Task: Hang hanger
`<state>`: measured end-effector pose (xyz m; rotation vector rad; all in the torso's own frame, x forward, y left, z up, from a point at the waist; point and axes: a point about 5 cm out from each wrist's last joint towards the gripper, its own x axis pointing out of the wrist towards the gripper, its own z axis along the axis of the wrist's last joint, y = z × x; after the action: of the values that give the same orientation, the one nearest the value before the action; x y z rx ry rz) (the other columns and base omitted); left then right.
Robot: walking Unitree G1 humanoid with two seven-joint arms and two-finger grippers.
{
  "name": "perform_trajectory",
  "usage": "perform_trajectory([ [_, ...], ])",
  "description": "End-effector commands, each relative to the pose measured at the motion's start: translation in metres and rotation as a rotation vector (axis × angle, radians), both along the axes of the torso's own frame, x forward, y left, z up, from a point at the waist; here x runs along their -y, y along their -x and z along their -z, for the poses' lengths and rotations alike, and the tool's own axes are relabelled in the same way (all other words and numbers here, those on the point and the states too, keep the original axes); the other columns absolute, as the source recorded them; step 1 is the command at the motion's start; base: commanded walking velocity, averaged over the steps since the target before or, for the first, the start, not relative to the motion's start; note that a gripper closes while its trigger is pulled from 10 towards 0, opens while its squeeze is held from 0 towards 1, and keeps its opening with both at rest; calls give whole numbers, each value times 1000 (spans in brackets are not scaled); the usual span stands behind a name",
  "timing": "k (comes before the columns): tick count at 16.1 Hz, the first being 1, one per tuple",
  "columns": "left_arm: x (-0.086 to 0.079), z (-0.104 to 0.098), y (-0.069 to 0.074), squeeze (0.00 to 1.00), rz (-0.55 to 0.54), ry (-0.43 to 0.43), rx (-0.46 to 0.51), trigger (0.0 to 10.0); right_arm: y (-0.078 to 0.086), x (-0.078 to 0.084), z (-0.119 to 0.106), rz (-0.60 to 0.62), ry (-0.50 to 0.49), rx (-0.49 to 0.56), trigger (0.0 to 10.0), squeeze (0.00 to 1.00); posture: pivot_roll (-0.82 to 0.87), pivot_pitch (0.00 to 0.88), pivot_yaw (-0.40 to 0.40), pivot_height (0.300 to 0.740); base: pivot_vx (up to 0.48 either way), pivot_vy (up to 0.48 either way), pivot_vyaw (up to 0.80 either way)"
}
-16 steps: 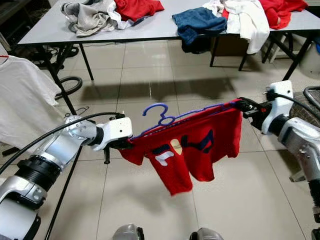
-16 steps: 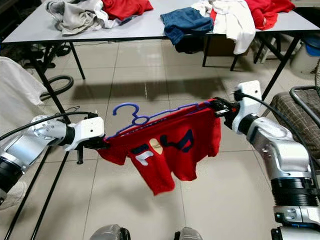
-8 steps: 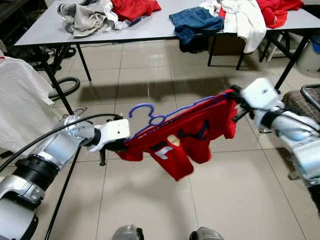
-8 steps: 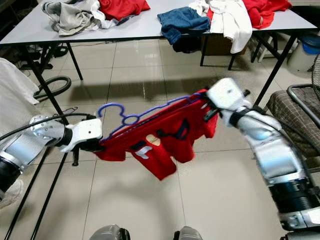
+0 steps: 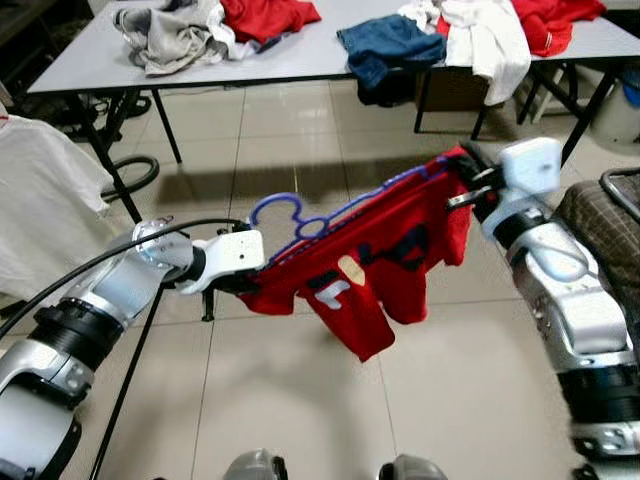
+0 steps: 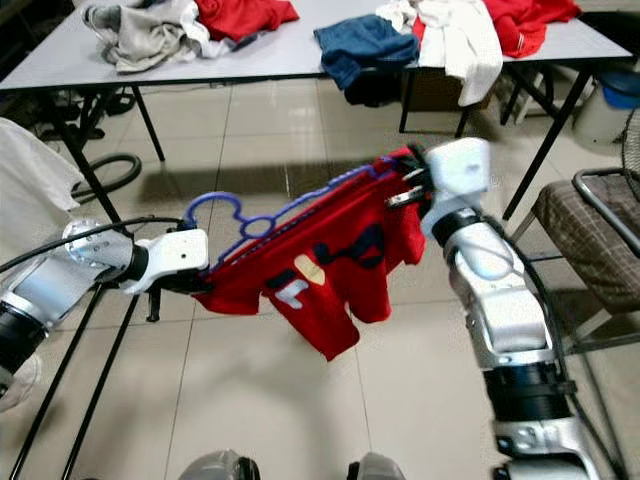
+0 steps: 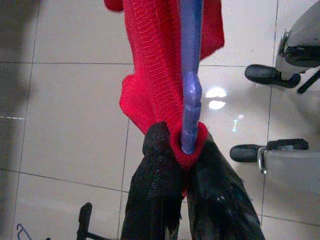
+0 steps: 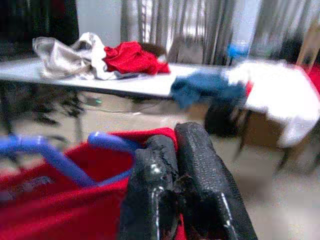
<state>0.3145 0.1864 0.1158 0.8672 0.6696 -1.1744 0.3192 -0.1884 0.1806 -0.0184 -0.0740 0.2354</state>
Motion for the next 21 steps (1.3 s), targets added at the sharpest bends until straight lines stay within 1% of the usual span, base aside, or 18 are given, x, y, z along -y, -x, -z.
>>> perform_trajectory([
  [1,-49,39,26,0,-124,-233,-210,0,3,62,-51,225,-155,181,0,0,-121,0,73,740,0,0,0],
  [2,-50,39,26,0,-123,-240,-214,0,4,67,-54,200,-228,183,0,0,-121,0,73,740,0,0,0],
  [3,-51,39,27,0,-122,-244,-217,0,5,69,-57,185,-267,190,0,0,-121,0,73,740,0,0,0],
  [4,-53,40,28,0,-122,-253,-229,0,8,72,-65,130,-355,218,0,0,-121,0,73,740,0,0,0],
  [7,-55,43,31,0,-123,-269,-254,0,12,81,-81,71,-512,271,0,0,-123,0,73,740,0,0,0],
  [9,-55,47,33,0,-116,-284,-280,0,14,85,-90,55,-579,297,0,0,-127,0,78,740,0,0,0],
  [10,-55,48,35,0,-109,-289,-291,0,15,81,-94,24,-563,296,0,0,-128,0,80,740,0,0,0],
  [11,-52,51,36,0,-93,-294,-311,0,14,67,-95,0,-362,267,0,0,-129,0,83,740,0,0,0],
  [12,-49,51,36,0,-95,-268,-306,0,13,46,-78,-45,0,174,0,0,-134,0,86,740,0,0,0],
  [13,-46,48,32,0,-115,-236,-278,0,12,39,-59,-51,101,100,0,0,-134,0,86,740,0,0,0],
  [14,-46,47,31,0,-120,-230,-272,0,12,40,-55,-41,87,83,0,0,-134,0,86,740,0,0,0],
  [15,-48,44,30,0,-124,-231,-262,0,13,44,-48,-16,99,63,0,0,-134,0,86,740,0,0,0],
  [16,-55,40,30,0,-128,-254,-263,0,15,53,-35,30,117,28,0,0,-119,0,75,740,0,0,0],
  [18,-58,40,31,0,-135,-261,-271,0,17,59,-32,36,117,24,0,0,-116,0,74,740,0,0,0],
  [19,-60,42,32,0,-144,-261,-276,0,19,61,-30,26,151,19,157,0,-116,0,74,740,0,0,0],
  [20,-60,43,33,0,-147,-258,-276,0,20,59,-27,4,157,8,10000,0,-116,0,74,740,0,0,0],
  [21,-58,42,32,0,-145,-252,-270,0,22,56,-23,-28,159,2,10000,0,-120,0,75,740,0,0,0],
])
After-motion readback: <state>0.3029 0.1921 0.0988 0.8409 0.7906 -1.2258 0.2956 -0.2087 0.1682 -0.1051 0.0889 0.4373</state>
